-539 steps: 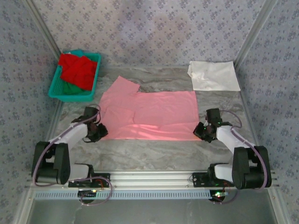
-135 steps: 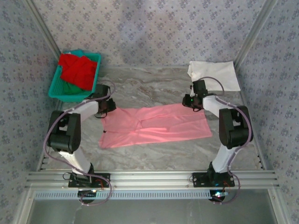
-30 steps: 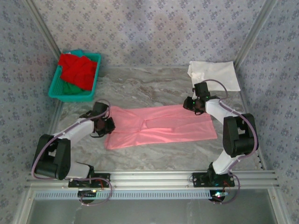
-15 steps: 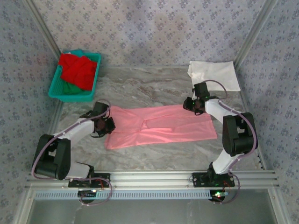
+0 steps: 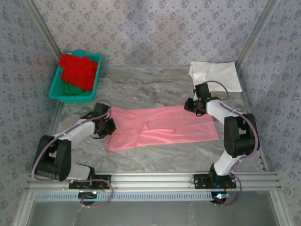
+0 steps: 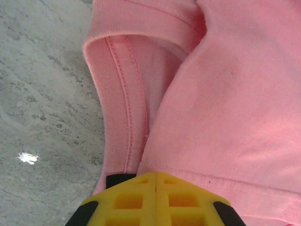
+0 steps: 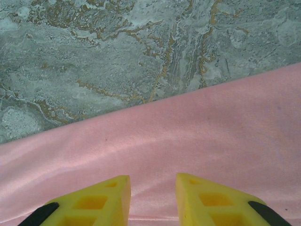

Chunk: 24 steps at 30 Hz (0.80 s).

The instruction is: Fold and stack the t-shirts

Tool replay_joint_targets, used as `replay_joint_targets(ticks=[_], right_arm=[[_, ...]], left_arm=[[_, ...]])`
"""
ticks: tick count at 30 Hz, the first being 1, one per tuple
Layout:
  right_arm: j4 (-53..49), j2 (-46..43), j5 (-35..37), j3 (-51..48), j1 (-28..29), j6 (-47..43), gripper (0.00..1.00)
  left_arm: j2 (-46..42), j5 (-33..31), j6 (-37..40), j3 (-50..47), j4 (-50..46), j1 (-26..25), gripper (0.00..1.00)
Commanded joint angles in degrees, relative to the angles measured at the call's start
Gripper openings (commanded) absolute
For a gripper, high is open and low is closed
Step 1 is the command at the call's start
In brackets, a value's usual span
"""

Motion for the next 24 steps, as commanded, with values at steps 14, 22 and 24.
replay_joint_targets(ticks=[14,22,24], right_arm=[[0.2,0.4,-0.7,-0.3,0.3,-0.6,0.33],[0.7,1.1,-1.7,-0.2,0.5,-0.4,0.33],[0.5,1.3,-1.9,-0.1,0.6,-0.4,0.33]], left_arm=[[-8.5,-0.2,-2.2,0.6,-6.1,-0.9,0.0],[-5.1,-0.5,-2.0,-0.6,-3.4,-1.4,0.22],[-2.8,0.1,-1.8,-0.7,-1.4,-1.4,0.2]])
